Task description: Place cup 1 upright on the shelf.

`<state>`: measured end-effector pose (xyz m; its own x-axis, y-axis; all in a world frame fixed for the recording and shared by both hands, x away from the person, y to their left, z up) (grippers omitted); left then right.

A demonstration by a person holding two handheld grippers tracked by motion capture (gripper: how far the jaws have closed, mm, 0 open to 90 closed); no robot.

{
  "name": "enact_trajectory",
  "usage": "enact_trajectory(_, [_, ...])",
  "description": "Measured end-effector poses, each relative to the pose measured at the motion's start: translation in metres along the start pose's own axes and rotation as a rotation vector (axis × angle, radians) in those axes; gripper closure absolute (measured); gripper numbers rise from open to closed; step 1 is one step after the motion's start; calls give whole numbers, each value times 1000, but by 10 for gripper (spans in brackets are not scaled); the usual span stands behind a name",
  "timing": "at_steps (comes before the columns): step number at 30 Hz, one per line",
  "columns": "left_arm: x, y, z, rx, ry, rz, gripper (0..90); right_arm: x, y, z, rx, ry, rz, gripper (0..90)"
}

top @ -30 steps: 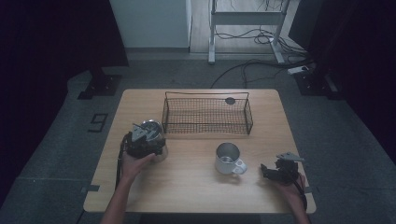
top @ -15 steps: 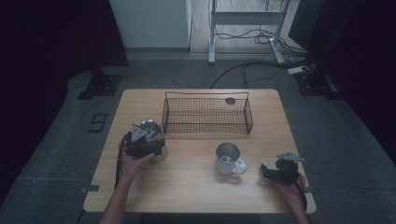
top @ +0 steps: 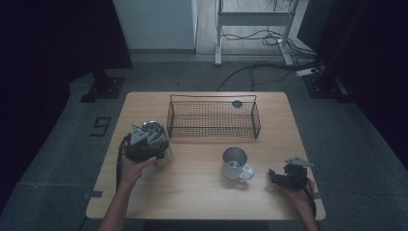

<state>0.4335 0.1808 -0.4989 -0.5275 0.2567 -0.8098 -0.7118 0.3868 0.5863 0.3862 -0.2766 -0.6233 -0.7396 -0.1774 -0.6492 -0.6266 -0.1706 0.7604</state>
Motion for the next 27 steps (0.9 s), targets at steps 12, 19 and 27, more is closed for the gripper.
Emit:
enact_trajectory(12, [-16, 9, -6, 23, 3, -20, 39, 0, 0, 0, 0, -1, 0, 121])
enact_trajectory(19, [-23, 11, -7, 31, 9, -21, 40, 0, 0, 0, 1, -1, -1, 124])
enact_trajectory(27, [-34, 14, -10, 26, 0, -33, 40, 0, 0, 0, 2, -3, -1, 127])
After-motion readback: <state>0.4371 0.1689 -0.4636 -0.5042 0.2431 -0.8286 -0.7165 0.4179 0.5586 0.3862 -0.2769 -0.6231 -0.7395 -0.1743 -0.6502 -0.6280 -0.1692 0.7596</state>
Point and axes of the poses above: each handheld gripper's, and its own axes: y roughly backward along the jaws, x roughly out of its underside, z roughly to its left, the point moved 10 cm from there along -y, roughly forward along the jaws, and after that the axes turned 7 degrees about z, right-handed, at the moved point
